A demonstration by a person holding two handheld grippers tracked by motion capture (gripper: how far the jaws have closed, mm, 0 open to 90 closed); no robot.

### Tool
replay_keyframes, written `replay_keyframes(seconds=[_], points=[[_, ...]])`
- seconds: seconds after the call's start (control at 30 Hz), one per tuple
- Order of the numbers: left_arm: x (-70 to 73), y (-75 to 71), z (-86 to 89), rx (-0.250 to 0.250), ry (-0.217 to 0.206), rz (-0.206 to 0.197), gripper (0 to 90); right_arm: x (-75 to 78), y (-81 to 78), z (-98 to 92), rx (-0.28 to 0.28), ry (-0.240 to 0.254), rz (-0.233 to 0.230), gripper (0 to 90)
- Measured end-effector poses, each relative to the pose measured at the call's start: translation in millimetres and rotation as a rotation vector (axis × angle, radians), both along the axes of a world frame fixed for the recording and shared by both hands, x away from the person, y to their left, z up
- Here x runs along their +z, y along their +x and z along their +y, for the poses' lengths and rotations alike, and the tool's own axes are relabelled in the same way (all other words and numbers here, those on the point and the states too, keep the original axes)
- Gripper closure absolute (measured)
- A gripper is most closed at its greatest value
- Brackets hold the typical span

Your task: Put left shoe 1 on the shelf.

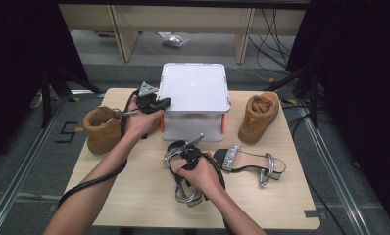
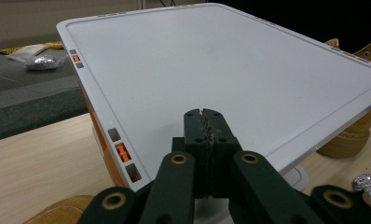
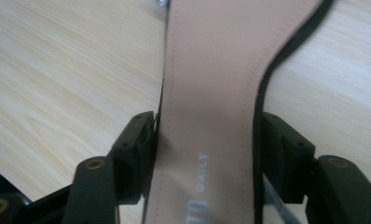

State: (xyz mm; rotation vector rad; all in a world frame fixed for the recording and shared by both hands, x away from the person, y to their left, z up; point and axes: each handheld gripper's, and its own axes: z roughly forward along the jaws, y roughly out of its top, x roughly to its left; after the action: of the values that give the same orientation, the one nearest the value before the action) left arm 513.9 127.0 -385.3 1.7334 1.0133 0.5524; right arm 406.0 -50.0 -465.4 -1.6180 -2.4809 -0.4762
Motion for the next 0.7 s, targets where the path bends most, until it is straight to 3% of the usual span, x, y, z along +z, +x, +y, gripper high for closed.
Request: replay_keyframes(seconds=[0.03, 0.13, 0.17, 0.2, 0.23, 0.27, 0.5, 0.7], points=[[0.1, -0.1, 0.1, -0.001, 0.0, 0.002, 88.2, 0.1, -0.1, -3.6, 0.026, -0.014, -0.012, 42.3], [0.4, -0.2, -0.2, -0.001, 0.003, 0.002, 88.2, 1.5, -1.3, -8.5, 0.013, -0.034, -0.002, 42.4], [0.5, 0.0, -0.2, -0.002, 0.004, 0.003, 88.2, -0.5, 0.3, -12.0, 0.039, -0.032, -0.027, 42.4], [0.6, 0.1, -0.2, -0.003, 0.004, 0.004, 88.2, 1.9, -1.5, -10.6, 0.009, -0.045, 0.007, 42.2], [0.7, 0.3, -0.2, -0.004, 0.003, 0.005, 88.1, -0.3, -0.1, -12.2, 0.055, -0.035, -0.032, 41.9], [0.8, 0.5, -0.1, -0.005, 0.002, 0.006, 88.1, 1.0, -2.0, -9.4, 0.034, -0.044, -0.019, 41.6], [1.4, 0.7, 0.2, -0.006, 0.001, 0.012, 87.8, -5.3, -1.7, -2.9, 0.103, -0.096, -0.041, 38.5], [1.4, 1.0, 0.7, -0.008, 0.0, 0.014, 87.8, -6.7, 1.1, -3.2, 0.107, -0.091, -0.026, 40.5]])
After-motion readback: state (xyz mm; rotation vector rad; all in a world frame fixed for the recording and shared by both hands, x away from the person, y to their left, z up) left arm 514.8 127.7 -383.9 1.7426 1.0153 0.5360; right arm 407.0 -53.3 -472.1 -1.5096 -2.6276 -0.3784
